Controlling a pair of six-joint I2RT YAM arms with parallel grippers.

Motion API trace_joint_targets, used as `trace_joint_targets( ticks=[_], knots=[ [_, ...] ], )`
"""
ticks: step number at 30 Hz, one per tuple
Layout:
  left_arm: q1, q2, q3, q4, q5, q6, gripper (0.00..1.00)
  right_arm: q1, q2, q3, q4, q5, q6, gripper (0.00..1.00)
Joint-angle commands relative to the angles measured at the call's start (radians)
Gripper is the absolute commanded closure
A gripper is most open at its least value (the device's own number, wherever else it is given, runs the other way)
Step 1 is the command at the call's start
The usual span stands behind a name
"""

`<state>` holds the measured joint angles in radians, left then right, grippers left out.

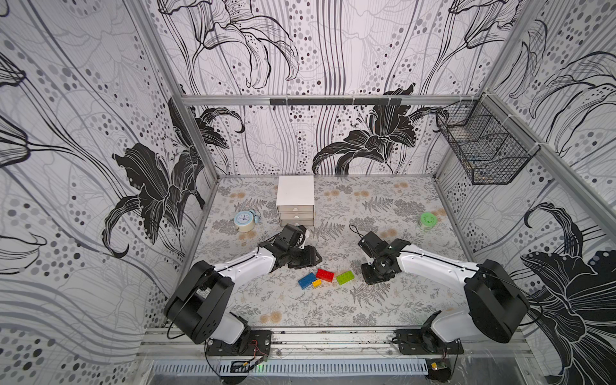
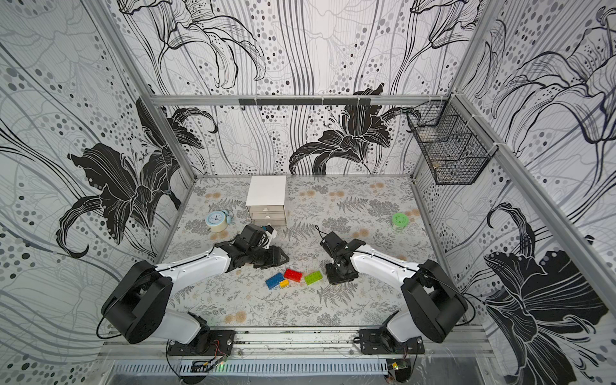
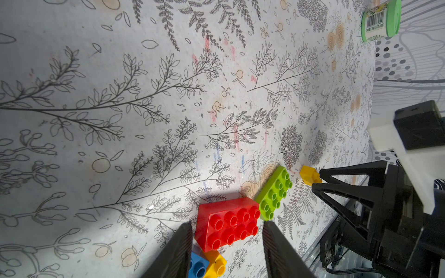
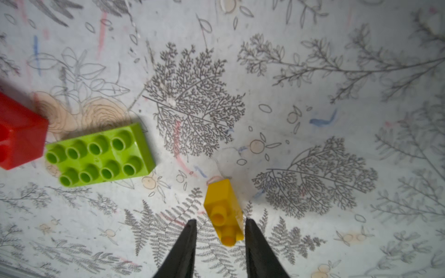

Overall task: Assemble the number 5 with lego
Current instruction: Pick up the lego brick from the center of the board.

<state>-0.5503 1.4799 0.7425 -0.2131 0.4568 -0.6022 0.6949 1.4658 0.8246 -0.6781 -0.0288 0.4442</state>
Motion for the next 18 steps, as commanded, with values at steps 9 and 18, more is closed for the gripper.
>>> trace_joint_targets(
  ticks=[9,18],
  knots=[
    [-0.019,0.013,0.026,0.012,0.004,0.023,0.52,0.014,0.037,0.034,-0.012,0.027,-0.014,0.69],
    [-0.026,0.018,0.021,0.013,0.000,0.020,0.55,0.017,0.057,0.039,-0.011,0.040,-0.014,0.76]
  ],
)
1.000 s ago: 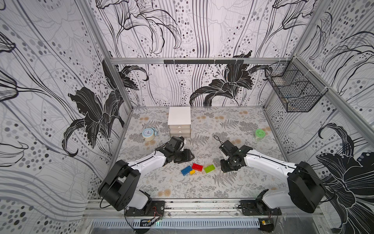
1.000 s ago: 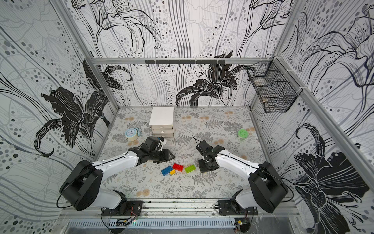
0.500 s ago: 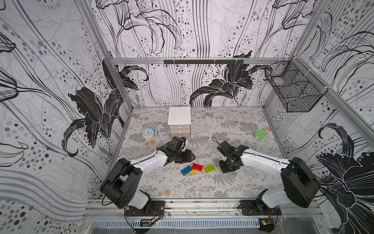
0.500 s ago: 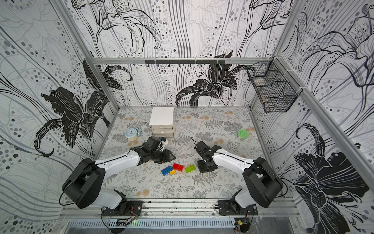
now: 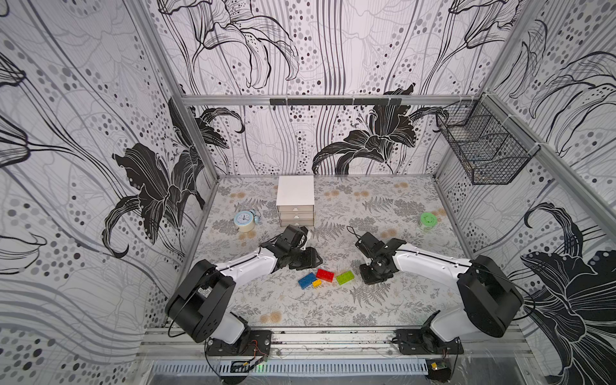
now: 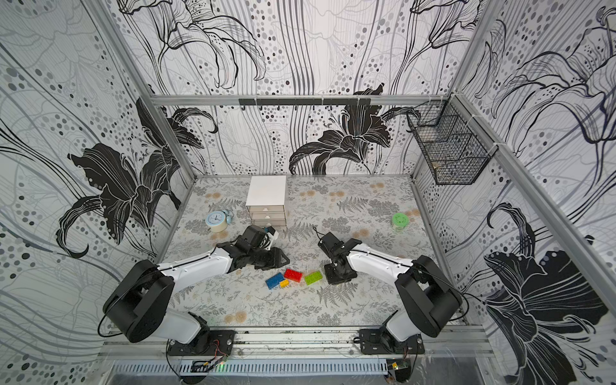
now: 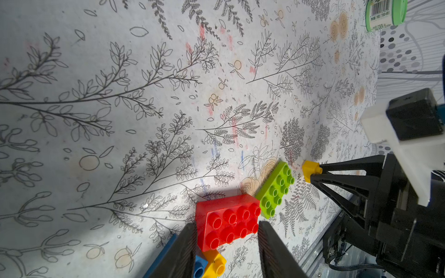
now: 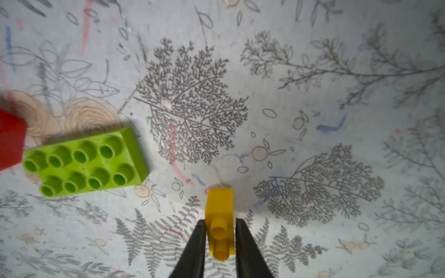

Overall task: Assemble the number 5 with lego
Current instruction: Pick up the lego brick from the center of the board.

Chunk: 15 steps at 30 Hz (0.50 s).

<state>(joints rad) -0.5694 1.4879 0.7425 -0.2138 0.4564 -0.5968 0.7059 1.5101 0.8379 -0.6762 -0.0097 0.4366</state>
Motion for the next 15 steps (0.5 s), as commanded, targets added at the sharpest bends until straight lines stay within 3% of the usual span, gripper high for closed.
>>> trace_joint_targets(
  ticks=[1,7,15],
  knots=[
    [-0.008,0.009,0.021,0.013,-0.001,0.015,0.55,0.007,0.013,0.026,-0.010,0.021,-0.006,0.77],
    [-0.012,0.010,0.019,0.013,-0.003,0.014,0.57,0.024,-0.007,0.053,-0.023,0.008,0.000,0.82],
    [-0.014,0.029,0.021,0.023,0.007,0.014,0.59,0.109,-0.012,0.112,0.024,-0.117,0.015,0.82]
  ],
)
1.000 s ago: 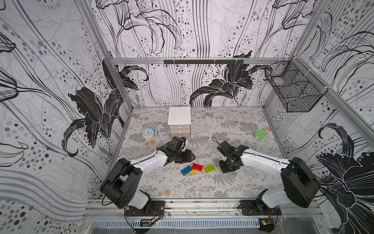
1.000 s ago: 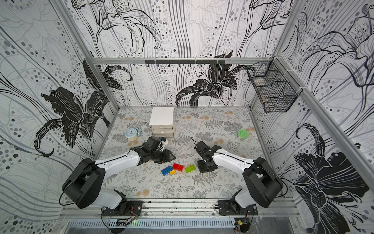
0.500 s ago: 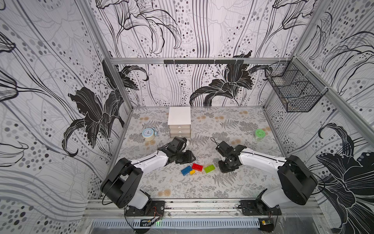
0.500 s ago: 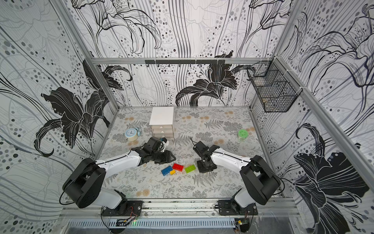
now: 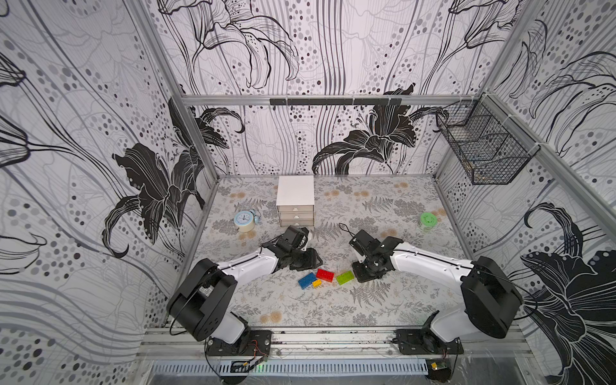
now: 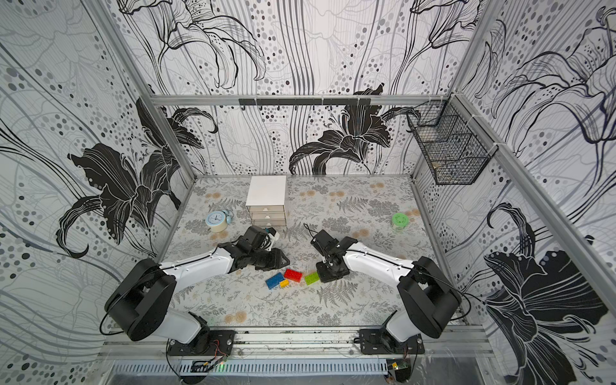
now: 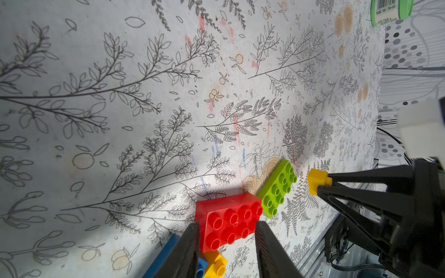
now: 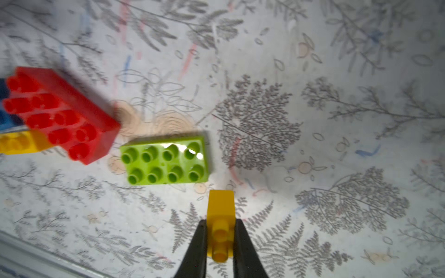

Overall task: Assemble the number 5 with lego
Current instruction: Pick up the lego brick from the center of the board, then adjust the lego brick at the center of the board.

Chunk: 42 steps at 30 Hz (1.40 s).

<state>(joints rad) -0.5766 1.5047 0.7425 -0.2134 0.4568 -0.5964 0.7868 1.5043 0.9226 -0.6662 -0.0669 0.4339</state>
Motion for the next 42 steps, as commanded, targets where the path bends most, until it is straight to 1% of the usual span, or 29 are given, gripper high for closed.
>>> trace_joint_targets(
  ticks=[1,11,16,19,20,24,33,39,42],
  knots=[
    [-0.006,0.018,0.021,0.025,0.010,0.013,0.59,0.041,0.001,0.030,0.028,-0.073,0.018,0.82],
    [-0.007,0.048,0.020,0.039,0.031,0.017,0.60,0.107,0.104,0.071,0.112,-0.272,-0.021,0.83],
    [-0.007,0.055,0.019,0.040,0.034,0.019,0.61,0.115,0.154,0.089,0.145,-0.320,-0.025,0.84],
    [-0.007,0.058,0.020,0.043,0.036,0.019,0.61,0.115,0.163,0.110,0.151,-0.309,-0.023,0.84],
    [-0.007,0.061,0.021,0.045,0.038,0.019,0.62,0.115,0.195,0.118,0.149,-0.298,-0.023,0.84],
    [-0.006,0.078,0.035,0.042,0.046,0.026,0.63,0.115,0.244,0.158,0.134,-0.248,-0.015,0.84],
    [-0.008,0.128,0.077,0.061,0.057,0.032,0.66,0.094,0.293,0.207,0.128,-0.140,0.025,0.84],
    [-0.007,0.165,0.118,0.073,0.052,0.035,0.66,0.072,0.306,0.226,0.139,-0.134,0.034,0.84],
    [-0.008,0.159,0.135,0.061,0.031,0.035,0.66,0.072,0.303,0.225,0.135,-0.137,0.032,0.84]
  ],
)
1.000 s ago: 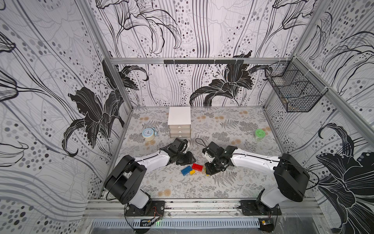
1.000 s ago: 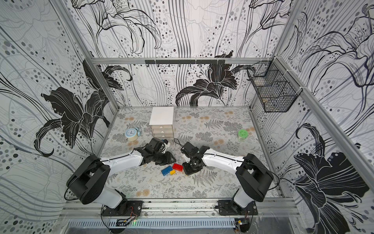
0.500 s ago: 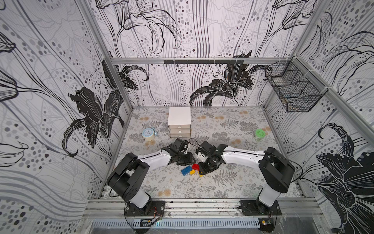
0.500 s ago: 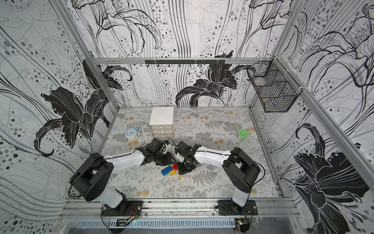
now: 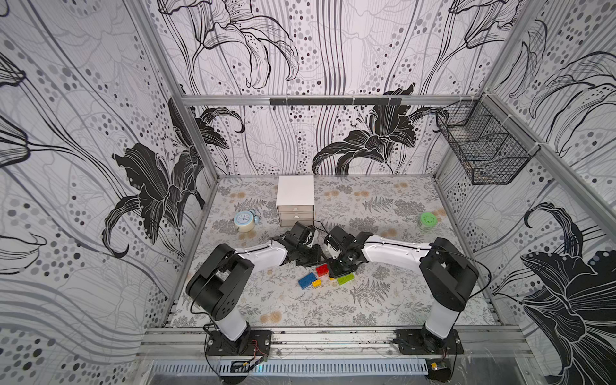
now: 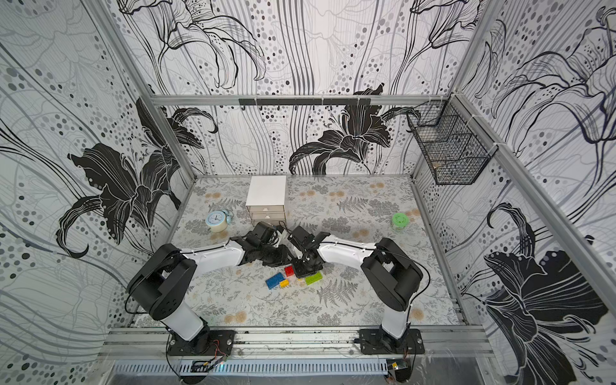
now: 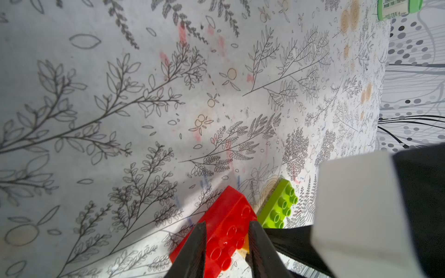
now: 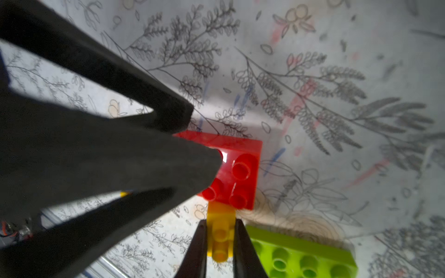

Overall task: Assemble the number 5 with lego
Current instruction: Adjust the lego brick at the center of the board.

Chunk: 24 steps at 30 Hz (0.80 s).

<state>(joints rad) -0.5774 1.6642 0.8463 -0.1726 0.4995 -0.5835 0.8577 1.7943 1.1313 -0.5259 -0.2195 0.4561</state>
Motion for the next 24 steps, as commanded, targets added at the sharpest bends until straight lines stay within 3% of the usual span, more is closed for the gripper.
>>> trace_joint_targets(
  ticks=[1,10,19,24],
  knots=[
    [-0.005,-0.007,0.033,0.012,-0.020,0.023,0.66,0.001,0.009,0.012,-0.005,0.014,0.010,0.84],
    [-0.005,-0.159,-0.051,-0.086,-0.067,0.022,0.63,-0.013,-0.086,0.002,-0.054,0.030,0.003,0.84],
    [-0.005,-0.188,-0.118,-0.102,-0.050,0.016,0.77,-0.044,-0.069,0.093,-0.152,0.082,-0.026,0.84],
    [-0.005,-0.162,-0.119,-0.084,-0.044,0.022,0.80,-0.045,-0.028,0.142,-0.178,0.104,-0.028,0.84]
  ],
)
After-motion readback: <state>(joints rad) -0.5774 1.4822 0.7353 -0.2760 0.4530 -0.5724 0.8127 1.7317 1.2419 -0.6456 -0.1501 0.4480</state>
